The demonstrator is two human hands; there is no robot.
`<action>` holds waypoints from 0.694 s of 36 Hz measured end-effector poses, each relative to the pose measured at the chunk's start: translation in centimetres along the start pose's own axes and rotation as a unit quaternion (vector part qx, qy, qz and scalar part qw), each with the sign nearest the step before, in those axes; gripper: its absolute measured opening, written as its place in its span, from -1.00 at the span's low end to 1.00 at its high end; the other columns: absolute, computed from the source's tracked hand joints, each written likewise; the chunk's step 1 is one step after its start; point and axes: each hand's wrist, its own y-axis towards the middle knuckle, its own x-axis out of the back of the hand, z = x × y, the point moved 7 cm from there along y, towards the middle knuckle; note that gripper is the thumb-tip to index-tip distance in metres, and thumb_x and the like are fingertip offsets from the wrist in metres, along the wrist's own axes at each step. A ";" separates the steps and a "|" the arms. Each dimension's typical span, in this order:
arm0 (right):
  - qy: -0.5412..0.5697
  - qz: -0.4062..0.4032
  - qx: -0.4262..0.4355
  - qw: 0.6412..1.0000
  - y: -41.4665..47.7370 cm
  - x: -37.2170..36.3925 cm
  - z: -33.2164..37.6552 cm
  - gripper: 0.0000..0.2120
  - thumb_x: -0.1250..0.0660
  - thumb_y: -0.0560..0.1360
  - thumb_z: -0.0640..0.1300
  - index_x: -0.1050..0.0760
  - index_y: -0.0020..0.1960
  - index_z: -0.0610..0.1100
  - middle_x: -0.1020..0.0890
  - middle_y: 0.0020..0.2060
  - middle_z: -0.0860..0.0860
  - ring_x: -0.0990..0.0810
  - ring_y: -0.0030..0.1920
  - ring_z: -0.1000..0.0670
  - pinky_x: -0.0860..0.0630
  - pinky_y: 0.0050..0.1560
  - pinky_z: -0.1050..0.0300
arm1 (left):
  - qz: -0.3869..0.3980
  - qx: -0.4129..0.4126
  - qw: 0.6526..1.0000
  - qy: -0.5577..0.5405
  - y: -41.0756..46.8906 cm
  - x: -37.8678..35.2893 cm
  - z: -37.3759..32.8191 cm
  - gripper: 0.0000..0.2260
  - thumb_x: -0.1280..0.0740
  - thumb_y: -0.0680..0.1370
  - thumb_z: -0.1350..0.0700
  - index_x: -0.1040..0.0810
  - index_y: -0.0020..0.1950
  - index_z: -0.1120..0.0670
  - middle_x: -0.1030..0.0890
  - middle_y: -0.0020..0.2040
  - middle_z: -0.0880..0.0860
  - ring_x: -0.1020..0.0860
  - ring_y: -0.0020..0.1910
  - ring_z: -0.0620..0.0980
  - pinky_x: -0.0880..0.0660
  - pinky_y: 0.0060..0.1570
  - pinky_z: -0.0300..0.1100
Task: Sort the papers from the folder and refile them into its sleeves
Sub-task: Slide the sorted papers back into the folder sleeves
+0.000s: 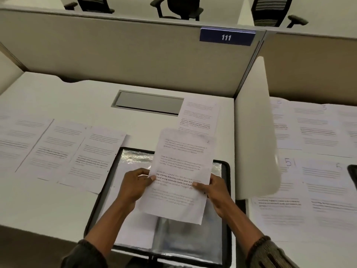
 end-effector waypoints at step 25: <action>-0.657 0.194 0.092 0.722 10.6 -5.2 17.4 -0.54 -0.71 0.27 0.12 -0.70 0.09 0.00 -0.70 0.04 0.09 -0.66 0.05 0.00 -0.60 0.08 0.06 | -0.004 -0.095 0.994 0.044 0.3 1.0 -0.3 -0.95 -0.47 0.62 0.21 -0.67 0.07 0.13 -0.78 -0.03 0.06 -0.76 -0.02 0.12 -0.66 0.14 0.22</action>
